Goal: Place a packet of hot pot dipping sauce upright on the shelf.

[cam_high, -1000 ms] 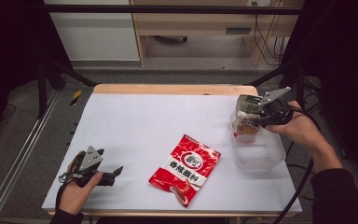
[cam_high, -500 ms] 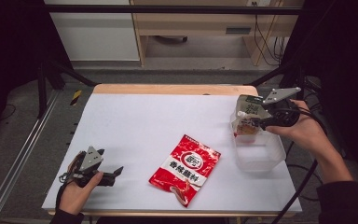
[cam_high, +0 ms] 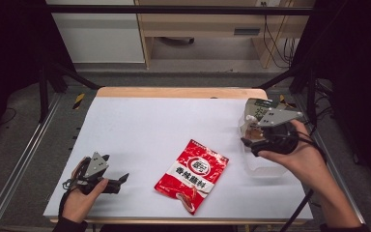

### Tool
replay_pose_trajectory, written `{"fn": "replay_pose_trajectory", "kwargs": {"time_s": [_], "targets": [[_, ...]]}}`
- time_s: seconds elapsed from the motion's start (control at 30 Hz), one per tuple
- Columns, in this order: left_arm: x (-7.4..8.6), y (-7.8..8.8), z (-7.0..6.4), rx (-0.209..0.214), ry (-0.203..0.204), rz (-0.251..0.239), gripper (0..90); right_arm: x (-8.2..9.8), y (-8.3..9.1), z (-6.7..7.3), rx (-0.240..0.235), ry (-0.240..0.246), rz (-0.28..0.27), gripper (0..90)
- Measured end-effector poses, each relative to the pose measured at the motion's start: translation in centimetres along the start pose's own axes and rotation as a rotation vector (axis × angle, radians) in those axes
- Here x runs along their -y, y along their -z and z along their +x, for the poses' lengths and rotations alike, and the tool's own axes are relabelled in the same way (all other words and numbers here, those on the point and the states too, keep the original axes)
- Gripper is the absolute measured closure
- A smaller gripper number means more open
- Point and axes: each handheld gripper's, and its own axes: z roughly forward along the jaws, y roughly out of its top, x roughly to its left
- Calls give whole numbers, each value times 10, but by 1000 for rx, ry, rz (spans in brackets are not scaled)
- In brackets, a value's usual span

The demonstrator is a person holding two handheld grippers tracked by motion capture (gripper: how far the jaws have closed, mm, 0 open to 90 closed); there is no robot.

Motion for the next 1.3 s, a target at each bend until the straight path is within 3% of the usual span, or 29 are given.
{"fn": "replay_pose_trajectory", "kwargs": {"time_s": [0.13, 0.47, 0.87, 1.3], "targets": [[-1, -1, -2, 6, -14, 10, 46, 3, -21, 20, -48, -10, 10, 186], [-3, -5, -9, 27, -43, 20, 46, 10, -75, 49, -166, -28, 89, 150], [-6, -8, -16, 43, -60, 23, 45, 13, -119, 53, -241, -76, 221, 146], [-6, -9, -16, 44, -64, 24, 45, 12, -151, 50, -299, -121, 361, 164]]}}
